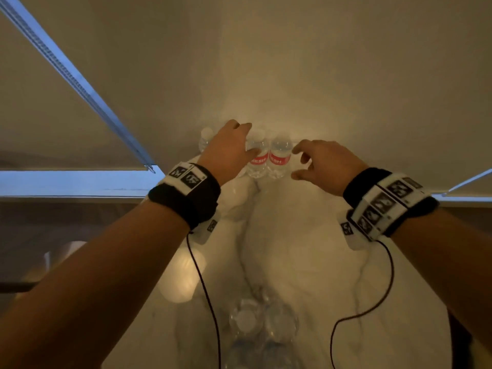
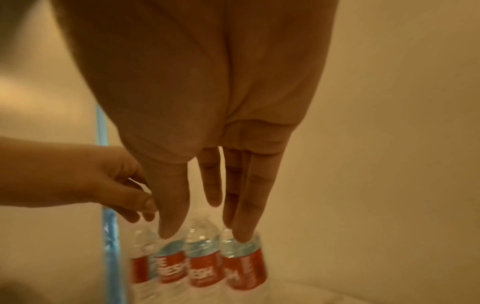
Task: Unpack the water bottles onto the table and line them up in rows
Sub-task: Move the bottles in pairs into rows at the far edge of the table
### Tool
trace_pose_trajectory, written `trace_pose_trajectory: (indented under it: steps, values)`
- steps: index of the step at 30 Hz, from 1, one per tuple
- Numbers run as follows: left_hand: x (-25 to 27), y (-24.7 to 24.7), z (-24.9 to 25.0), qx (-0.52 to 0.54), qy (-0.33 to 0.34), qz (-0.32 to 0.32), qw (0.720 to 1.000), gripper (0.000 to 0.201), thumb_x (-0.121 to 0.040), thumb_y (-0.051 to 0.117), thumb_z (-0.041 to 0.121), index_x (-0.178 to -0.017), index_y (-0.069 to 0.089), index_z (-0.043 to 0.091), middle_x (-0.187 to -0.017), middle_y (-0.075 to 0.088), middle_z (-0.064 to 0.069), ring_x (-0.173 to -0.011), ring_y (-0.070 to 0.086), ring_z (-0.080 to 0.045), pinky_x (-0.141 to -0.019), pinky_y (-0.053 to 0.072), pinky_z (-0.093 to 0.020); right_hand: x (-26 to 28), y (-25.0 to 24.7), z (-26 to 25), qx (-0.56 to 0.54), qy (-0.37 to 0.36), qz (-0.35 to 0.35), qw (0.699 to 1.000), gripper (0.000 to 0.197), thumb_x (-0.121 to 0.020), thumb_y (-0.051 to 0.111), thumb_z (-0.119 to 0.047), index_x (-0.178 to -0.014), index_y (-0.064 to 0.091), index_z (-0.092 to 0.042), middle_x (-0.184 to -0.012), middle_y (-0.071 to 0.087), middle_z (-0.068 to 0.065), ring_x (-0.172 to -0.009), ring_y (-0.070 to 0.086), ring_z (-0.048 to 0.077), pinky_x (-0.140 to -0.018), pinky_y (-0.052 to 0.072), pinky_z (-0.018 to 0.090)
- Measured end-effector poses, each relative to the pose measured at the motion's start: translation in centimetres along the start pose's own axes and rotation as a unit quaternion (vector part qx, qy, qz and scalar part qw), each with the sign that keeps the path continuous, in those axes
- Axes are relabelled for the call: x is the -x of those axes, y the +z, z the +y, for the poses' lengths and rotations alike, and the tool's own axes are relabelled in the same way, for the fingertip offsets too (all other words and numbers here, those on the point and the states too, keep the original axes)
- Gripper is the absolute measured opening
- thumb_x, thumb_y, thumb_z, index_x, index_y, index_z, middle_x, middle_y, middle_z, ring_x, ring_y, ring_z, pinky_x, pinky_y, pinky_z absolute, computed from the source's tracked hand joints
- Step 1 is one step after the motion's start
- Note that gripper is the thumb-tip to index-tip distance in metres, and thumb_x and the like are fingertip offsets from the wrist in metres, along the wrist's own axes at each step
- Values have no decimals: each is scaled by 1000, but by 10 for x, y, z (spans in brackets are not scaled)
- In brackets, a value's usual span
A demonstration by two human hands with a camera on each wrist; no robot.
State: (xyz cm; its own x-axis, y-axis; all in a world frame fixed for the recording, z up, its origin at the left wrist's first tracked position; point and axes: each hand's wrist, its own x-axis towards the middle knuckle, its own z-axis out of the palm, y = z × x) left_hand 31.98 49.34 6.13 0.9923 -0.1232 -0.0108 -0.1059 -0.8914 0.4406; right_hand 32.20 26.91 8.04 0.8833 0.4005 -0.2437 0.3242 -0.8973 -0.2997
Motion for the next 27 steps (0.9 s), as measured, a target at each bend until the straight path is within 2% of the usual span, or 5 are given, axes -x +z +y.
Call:
trace_pose_trajectory:
  steps: [4, 7, 14, 20, 27]
  values:
    - [86, -20, 12, 39, 55, -23, 997, 31, -95, 64, 36, -118, 70, 16, -105, 69, 1, -78, 59, -7, -72, 43, -19, 84, 9, -18, -57, -59, -62, 995, 39, -84, 66, -50, -118, 60, -31, -101, 64, -11, -81, 63, 8, -80, 52, 33]
    - [153, -24, 18, 55, 93, -100, 989, 20, -94, 65, 36, -105, 75, 22, -90, 71, 6, -74, 61, -6, -73, 53, -26, 138, 25, -31, -87, -104, -109, 985, 36, -82, 65, -54, -112, 63, -34, -95, 63, -14, -79, 62, 5, -78, 53, 31]
    - [242, 1, 30, 11, 86, -265, 960, 41, -84, 62, 63, -115, 65, 37, -106, 62, 12, -86, 62, -6, -75, 48, -23, 193, 76, -46, -24, -190, -202, 961, 50, -80, 57, -68, -121, 53, -40, -100, 52, -11, -81, 53, 7, -76, 49, 27]
    - [245, 30, 27, 32, 90, -239, 966, 41, -86, 73, 43, -122, 58, 30, -115, 50, 5, -80, 53, -11, -73, 39, -20, 179, 84, -49, -1, -180, -156, 971, 35, -90, 59, -45, -121, 54, -28, -94, 42, -12, -76, 44, 9, -70, 36, 23]
    - [175, 12, -5, 40, 38, -171, 984, 38, -84, 76, 36, -115, 68, 17, -109, 59, -6, -89, 56, -18, -80, 43, -25, 96, 59, -54, 7, -128, -120, 984, 31, -87, 64, -40, -113, 59, -24, -100, 61, 3, -92, 58, 24, -79, 44, 34]
